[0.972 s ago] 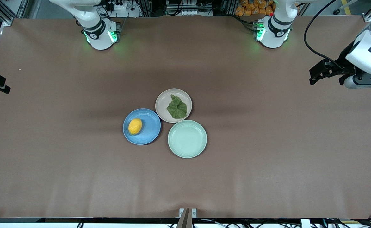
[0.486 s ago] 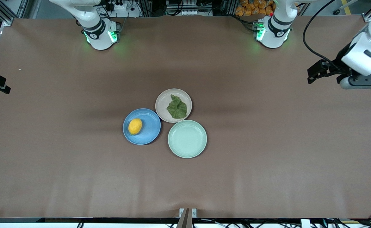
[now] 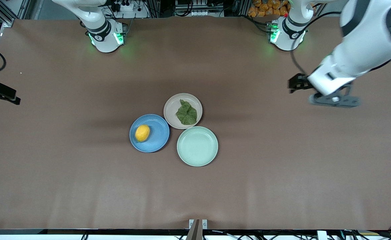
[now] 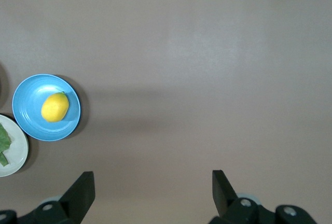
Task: Pick lemon and lettuce from blue and beige plates
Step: 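Reach the right gripper to the lemon while the left gripper reaches the lettuce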
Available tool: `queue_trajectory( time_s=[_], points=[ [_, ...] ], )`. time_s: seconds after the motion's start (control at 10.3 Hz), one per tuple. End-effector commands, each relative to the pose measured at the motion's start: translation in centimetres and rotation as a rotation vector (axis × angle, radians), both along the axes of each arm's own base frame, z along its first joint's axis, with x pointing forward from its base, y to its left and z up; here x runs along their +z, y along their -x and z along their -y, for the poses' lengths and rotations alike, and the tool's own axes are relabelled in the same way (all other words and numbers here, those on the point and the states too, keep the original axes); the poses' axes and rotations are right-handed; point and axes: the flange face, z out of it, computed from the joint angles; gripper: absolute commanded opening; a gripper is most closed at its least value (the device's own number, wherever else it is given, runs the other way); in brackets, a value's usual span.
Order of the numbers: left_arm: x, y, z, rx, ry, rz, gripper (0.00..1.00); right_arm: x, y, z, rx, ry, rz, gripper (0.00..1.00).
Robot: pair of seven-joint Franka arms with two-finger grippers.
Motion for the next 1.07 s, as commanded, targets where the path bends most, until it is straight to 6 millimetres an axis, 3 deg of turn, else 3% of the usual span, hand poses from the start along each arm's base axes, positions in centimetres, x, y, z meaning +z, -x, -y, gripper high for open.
queue_trajectory(
  time_s=[0.0, 0.29, 0.49, 0.58, 0.78, 0.97],
  points=[
    [-4.7, 0.3, 6.5, 0.060, 0.045, -0.037, 1.00, -3.3, -1.5, -2.8, 0.031, -0.058, -0.045, 1.00],
    [-11.9, 3.0, 19.2, 0.259, 0.049, -0.058, 1.00, -11.2, -4.7, -7.7, -0.009, -0.070, -0.061, 1.00],
    [-17.0, 4.9, 24.8, 0.408, 0.056, -0.069, 1.00, -16.6, -5.3, -13.1, -0.134, -0.080, -0.043, 1.00],
    [-19.0, 5.8, 26.9, 0.458, 0.066, -0.071, 1.00, -18.1, -5.2, -15.6, -0.211, -0.074, -0.040, 1.00],
    [-22.9, 5.8, 29.2, 0.488, 0.102, -0.056, 1.00, -21.6, -4.9, -20.3, -0.335, -0.051, -0.089, 1.00],
    [-25.4, 5.4, 30.3, 0.531, 0.132, -0.055, 1.00, -25.6, -5.0, -24.8, -0.462, -0.045, -0.102, 1.00]
  ],
)
